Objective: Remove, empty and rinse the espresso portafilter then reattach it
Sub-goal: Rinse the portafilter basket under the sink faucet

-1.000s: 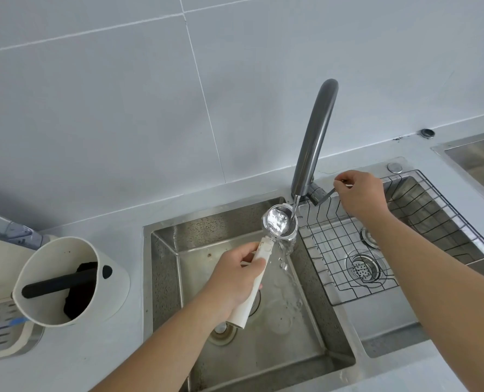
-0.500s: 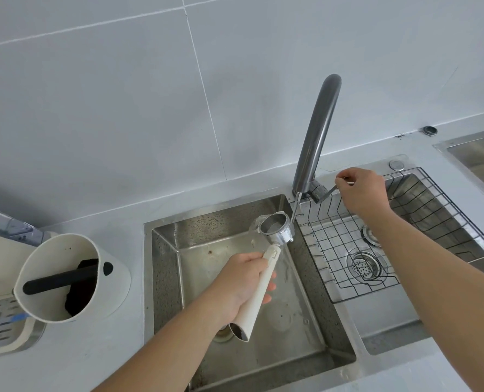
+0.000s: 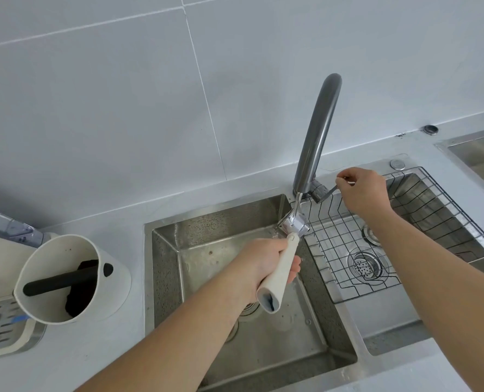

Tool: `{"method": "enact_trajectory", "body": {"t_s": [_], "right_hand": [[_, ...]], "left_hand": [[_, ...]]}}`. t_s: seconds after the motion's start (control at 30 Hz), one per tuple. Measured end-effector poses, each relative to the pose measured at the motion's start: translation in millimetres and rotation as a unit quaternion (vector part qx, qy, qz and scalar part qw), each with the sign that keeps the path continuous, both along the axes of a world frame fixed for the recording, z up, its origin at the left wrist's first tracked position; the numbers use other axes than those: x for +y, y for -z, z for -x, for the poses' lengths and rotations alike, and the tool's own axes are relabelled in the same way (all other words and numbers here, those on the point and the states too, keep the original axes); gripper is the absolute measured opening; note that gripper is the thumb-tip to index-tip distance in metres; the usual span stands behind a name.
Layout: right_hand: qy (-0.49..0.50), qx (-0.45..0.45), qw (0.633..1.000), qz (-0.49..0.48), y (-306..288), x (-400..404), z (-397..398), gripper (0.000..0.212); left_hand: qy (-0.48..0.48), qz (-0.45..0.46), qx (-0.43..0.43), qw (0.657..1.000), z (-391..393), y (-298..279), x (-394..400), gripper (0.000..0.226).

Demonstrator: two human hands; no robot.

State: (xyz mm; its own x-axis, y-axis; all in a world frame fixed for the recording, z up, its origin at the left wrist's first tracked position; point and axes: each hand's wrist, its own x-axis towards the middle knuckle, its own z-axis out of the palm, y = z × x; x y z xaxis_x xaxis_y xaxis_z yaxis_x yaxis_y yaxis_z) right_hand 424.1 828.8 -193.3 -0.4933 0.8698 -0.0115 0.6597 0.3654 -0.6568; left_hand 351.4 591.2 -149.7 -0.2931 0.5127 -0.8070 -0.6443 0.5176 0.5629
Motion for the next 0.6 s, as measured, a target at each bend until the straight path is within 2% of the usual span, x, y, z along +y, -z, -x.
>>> {"method": "enact_trajectory", "body": {"t_s": [0.1, 0.2, 0.3, 0.4, 0.5, 0.6], "right_hand": [[0.001, 0.006, 1.000, 0.004, 0.7, -0.2, -0.2, 0.020], [0.003, 0.008, 1.000, 0.009, 0.1, 0.2, -0.3, 0.020], [0.001, 0.008, 1.000, 0.010, 0.4, 0.1, -0.7, 0.021], [0.003, 0.007, 1.000, 0.008, 1.4, -0.2, -0.8, 0.021], [0.002, 0.007, 1.000, 0.012, 1.2, -0.1, -0.7, 0.020], [0.002, 0.005, 1.000, 0.011, 1.5, 0.0, -1.2, 0.020]], "left_hand": [[0.009, 0.008, -0.035, 0.999, 3.7, -3.5, 7.8, 0.022], [0.030, 0.022, -0.016, 0.999, 4.3, -3.9, 12.7, 0.030], [0.102, 0.050, 0.107, 0.988, 5.5, 1.6, 10.1, 0.029], [0.214, 0.076, 0.256, 0.940, 4.8, 1.5, 1.9, 0.025], [0.258, 0.072, 0.326, 0.907, 3.2, 5.2, -4.0, 0.025], [0.276, 0.062, 0.355, 0.891, 1.5, 8.6, -11.9, 0.025]]}}
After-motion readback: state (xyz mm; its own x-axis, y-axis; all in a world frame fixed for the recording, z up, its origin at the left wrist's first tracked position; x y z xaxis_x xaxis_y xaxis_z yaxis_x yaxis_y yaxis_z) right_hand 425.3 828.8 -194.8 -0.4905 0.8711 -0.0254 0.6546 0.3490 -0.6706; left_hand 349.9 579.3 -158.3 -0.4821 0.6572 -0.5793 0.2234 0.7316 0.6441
